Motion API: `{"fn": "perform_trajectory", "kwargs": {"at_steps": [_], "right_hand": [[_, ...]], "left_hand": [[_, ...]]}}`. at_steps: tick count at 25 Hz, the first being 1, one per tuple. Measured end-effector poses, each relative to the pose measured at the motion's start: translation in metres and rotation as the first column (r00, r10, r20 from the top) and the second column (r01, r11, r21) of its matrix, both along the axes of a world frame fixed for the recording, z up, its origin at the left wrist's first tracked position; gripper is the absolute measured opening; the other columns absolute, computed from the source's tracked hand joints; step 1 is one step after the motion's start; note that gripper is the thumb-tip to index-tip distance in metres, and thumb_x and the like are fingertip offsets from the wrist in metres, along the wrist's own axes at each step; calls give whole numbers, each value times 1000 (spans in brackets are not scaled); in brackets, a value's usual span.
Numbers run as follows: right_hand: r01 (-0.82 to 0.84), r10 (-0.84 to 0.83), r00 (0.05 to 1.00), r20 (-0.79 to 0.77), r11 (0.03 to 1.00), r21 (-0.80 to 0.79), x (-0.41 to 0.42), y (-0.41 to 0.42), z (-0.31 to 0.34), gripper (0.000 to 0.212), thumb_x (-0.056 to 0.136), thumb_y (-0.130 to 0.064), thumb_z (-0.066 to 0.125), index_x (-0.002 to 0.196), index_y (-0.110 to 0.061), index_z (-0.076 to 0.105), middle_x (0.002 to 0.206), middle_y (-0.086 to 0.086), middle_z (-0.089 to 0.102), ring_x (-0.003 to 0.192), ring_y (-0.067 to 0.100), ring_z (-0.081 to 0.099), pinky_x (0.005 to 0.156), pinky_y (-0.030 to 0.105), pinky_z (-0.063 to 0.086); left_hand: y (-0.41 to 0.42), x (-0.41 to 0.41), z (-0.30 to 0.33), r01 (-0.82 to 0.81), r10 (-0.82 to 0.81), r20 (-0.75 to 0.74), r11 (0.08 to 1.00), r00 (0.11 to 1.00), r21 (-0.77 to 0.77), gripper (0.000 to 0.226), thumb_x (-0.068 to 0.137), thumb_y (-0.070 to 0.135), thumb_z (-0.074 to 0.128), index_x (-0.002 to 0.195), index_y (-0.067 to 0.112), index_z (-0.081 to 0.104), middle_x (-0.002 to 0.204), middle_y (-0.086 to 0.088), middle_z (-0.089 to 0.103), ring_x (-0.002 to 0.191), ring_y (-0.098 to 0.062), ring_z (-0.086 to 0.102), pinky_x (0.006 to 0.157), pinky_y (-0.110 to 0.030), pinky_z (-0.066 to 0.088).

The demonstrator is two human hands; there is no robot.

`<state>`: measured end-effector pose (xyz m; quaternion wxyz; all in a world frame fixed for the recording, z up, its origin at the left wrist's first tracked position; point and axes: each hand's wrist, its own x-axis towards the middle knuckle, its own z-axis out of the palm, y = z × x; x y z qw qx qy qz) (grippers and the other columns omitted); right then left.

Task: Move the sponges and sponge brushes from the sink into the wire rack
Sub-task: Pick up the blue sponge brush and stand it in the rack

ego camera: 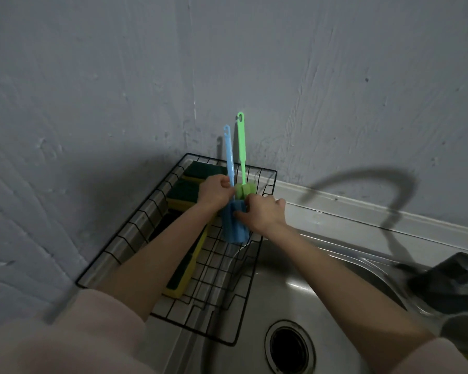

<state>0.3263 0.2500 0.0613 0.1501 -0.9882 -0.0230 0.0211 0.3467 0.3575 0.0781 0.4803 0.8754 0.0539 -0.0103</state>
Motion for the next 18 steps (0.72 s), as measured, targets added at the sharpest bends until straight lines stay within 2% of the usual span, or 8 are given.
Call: {"fn": "perform_trajectory", "kwargs": {"at_steps": [3, 6, 8, 9, 11, 14, 16, 18], "right_hand": [[8, -8, 1000, 4, 999, -37, 2, 0, -5, 35, 84, -44, 50, 98, -12, 57, 105, 12, 64, 107, 30, 50, 89, 39, 29], [9, -9, 1000, 9, 999, -42, 4, 1, -8, 38, 84, -47, 50, 97, -12, 56, 104, 12, 64, 107, 30, 49, 90, 40, 28], [12, -12, 1000, 16, 999, -34, 4, 2, -8, 40, 83, -50, 49, 98, -13, 56, 104, 11, 65, 108, 30, 49, 90, 40, 28], [15, -15, 1000, 20, 999, -29, 4, 3, -8, 41, 83, -50, 49, 98, -13, 56, 105, 11, 65, 108, 30, 49, 90, 40, 28], [18, -17, 1000, 26, 1000, -23, 3, 2, -7, 42, 82, -51, 50, 100, -13, 56, 105, 11, 65, 108, 30, 50, 90, 40, 28], [10, -10, 1000, 22, 1000, -8, 0, 1, -5, 42, 83, -50, 50, 103, -14, 55, 106, 11, 65, 108, 30, 51, 90, 40, 29], [3, -3, 1000, 21, 1000, 10, -2, -1, -2, 40, 83, -48, 50, 104, -14, 54, 106, 11, 65, 108, 30, 52, 91, 40, 30], [-3, 1, 999, 33, 999, 48, -6, -2, 1, 37, 84, -43, 50, 105, -13, 53, 107, 11, 64, 108, 30, 52, 91, 41, 30]], "left_hand": [[-2, 0, -1, 49, -49, 1, 998, 999, 47, 29, 85, 7, 55, 113, 8, 57, 103, -15, 61, 99, -23, 56, 88, -30, 44], [-2, 2, -6, 76, -75, -6, 994, 997, 74, 26, 85, 5, 52, 109, 9, 57, 86, -2, 50, 89, -14, 45, 86, -34, 44], [-1, 2, -7, 58, -57, -14, 994, 998, 92, 16, 85, 6, 49, 86, 20, 54, 81, 1, 48, 90, -13, 43, 91, -37, 44], [-1, 1, -6, 48, -47, -13, 993, 999, 110, 25, 86, 6, 48, 72, 27, 46, 77, 3, 47, 90, -13, 43, 92, -37, 44], [-1, 0, -3, 45, -43, -20, 991, 999, 129, 35, 87, 7, 47, 64, 32, 35, 68, 8, 43, 89, -13, 43, 90, -37, 45], [2, -3, 2, 62, -59, -33, 992, 998, 114, 15, 88, 10, 45, 85, 20, 57, 75, 3, 51, 92, -18, 48, 77, -29, 45], [3, -8, 6, 78, -72, -56, 990, 996, 115, 33, 90, 12, 44, 122, 8, 53, 108, -6, 63, 109, -22, 52, 88, -28, 43], [6, -14, 10, 76, -68, -63, 989, 996, 123, 42, 90, 14, 44, 132, 9, 45, 134, -12, 52, 122, -24, 48, 97, -28, 39]]}}
